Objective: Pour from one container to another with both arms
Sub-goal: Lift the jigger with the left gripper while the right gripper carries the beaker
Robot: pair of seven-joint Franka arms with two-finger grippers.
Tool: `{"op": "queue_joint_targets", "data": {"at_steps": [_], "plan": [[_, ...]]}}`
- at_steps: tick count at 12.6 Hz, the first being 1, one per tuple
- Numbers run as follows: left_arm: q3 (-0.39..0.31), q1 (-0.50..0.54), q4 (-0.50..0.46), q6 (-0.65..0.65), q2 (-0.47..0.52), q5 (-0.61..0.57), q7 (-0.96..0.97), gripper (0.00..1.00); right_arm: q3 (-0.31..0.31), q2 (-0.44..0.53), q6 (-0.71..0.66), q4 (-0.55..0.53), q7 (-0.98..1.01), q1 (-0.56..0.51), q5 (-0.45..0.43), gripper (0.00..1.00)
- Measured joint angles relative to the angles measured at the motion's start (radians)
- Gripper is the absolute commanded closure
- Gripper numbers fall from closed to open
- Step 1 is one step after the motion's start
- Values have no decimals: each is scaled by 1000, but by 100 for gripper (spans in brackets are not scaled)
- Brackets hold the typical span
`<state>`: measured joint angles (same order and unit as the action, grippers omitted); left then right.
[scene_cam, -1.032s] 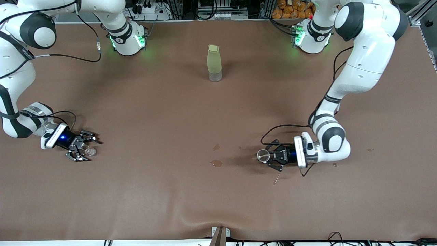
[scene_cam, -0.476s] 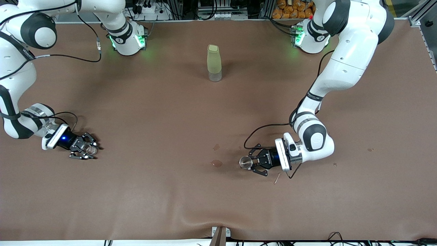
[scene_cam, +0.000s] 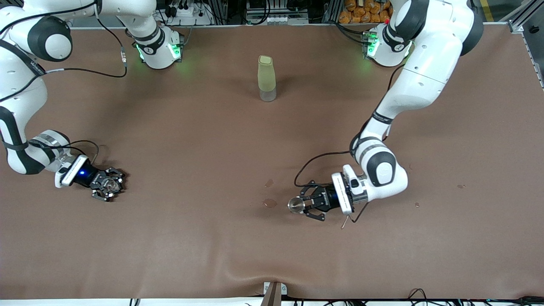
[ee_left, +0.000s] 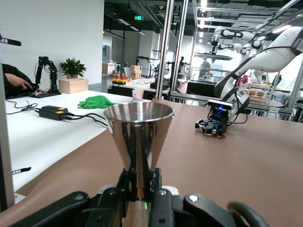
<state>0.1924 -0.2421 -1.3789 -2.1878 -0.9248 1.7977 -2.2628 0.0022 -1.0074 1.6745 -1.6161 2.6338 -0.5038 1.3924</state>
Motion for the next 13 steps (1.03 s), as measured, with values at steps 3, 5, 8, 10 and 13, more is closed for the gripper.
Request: {"op": "queue_joint_targets", "data": {"at_steps": [3, 5, 8, 10, 13], "plan": [[0, -46, 19, -54, 0, 45, 2, 100, 4, 0, 0, 56, -80, 97, 10, 100], [0, -66, 30, -94, 1, 56, 24, 100, 5, 1, 2, 127, -178, 172, 15, 100], [-1, -115, 66, -173, 2, 57, 83, 100, 8, 12, 1, 199, -335, 282, 16, 100], [-1, -150, 95, -219, 2, 58, 101, 100, 9, 17, 1, 239, -433, 362, 30, 100], [-2, -195, 104, -266, 2, 93, 102, 100, 9, 23, 24, 275, -555, 474, 85, 100]]}}
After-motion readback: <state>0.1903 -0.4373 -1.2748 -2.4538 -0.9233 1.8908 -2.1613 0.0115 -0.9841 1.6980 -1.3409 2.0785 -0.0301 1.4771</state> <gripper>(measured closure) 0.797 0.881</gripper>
